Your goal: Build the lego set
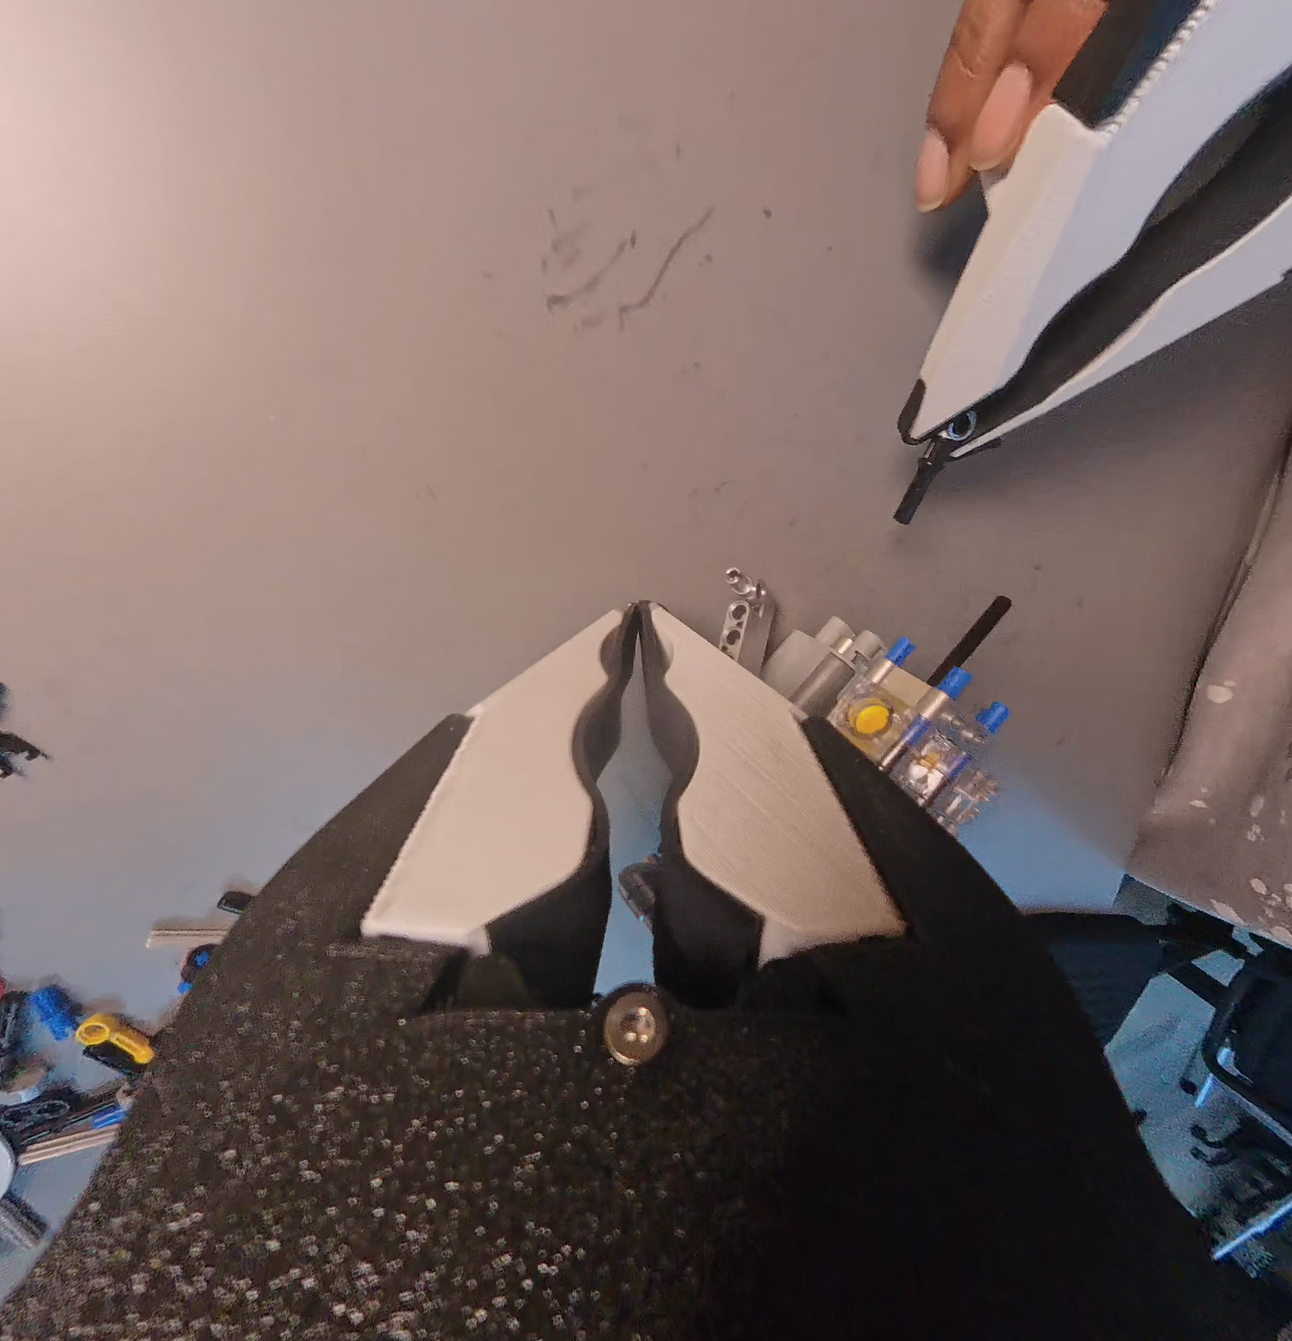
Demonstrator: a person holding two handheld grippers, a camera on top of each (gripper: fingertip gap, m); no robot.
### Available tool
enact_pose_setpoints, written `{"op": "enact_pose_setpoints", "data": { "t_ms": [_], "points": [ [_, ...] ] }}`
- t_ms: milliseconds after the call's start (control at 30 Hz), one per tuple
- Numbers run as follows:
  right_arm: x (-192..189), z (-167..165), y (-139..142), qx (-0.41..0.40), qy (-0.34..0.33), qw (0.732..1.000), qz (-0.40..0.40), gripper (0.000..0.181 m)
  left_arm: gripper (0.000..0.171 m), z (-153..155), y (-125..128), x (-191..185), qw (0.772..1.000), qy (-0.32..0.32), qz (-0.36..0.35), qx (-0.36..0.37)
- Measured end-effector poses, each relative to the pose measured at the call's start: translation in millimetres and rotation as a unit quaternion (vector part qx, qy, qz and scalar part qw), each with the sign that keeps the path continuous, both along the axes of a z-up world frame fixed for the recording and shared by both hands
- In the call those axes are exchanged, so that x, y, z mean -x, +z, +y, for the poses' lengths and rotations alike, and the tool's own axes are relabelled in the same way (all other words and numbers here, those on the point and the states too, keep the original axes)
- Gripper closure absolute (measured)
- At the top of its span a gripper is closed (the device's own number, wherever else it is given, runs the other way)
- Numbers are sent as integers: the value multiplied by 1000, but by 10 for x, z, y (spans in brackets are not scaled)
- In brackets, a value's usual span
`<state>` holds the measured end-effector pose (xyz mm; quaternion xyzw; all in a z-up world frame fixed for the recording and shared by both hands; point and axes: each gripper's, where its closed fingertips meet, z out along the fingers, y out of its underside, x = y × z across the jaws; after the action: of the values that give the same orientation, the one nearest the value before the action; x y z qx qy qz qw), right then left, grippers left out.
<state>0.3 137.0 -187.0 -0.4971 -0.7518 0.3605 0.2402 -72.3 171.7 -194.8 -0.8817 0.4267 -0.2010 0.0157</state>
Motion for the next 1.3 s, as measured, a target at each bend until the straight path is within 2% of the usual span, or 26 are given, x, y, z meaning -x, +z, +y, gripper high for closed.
{"op": "enact_pose_setpoints", "data": {
  "t_ms": [100,167,267,400,433,500,600,767,800,900,933,1033,1133,1233,1300],
  "points": [
    [15,-24,-16,1,3,1000,-2,175,171,-132,126,-60,999,0,-38,29],
    [29,-47,-25,3,7,1000,-3,175,151,-221,119,-23,997,-13,-35,62],
    [37,-85,-46,2,14,1000,-4,175,146,-285,0,14,994,-34,-13,99],
    [21,-90,-55,-1,16,1000,-3,175,150,-489,-51,-15,981,-82,-9,177],
    [18,-83,-46,0,15,1000,-1,175,156,-501,-59,-13,979,-93,-7,183],
    [7,-67,-31,3,12,1000,2,175,162,-489,-69,-13,980,-102,-3,174],
    [-9,-45,-25,5,6,1000,3,175,165,-443,-51,12,987,-80,5,139],
    [8,-54,-31,7,1,1000,0,175,166,-201,46,66,1000,27,13,4],
    [13,-61,-40,7,2,1000,-2,175,171,-130,83,95,998,47,13,-31],
    [33,-96,-56,3,6,1000,-4,175,171,31,144,291,988,90,47,-115],
    [40,-109,-58,3,7,1000,-4,175,171,24,139,332,986,96,54,-121],
    [49,-135,-58,2,8,1000,-5,175,171,-47,121,338,988,102,46,-111],
    [51,-154,-56,4,10,1000,-4,175,171,-52,151,237,991,98,5,-89],
    [46,-172,-52,4,15,1000,-2,175,148,-142,73,197,997,82,-6,-8],
    [36,-184,-42,3,18,1000,1,175,144,-189,41,136,996,71,-23,40]
  ]
}}
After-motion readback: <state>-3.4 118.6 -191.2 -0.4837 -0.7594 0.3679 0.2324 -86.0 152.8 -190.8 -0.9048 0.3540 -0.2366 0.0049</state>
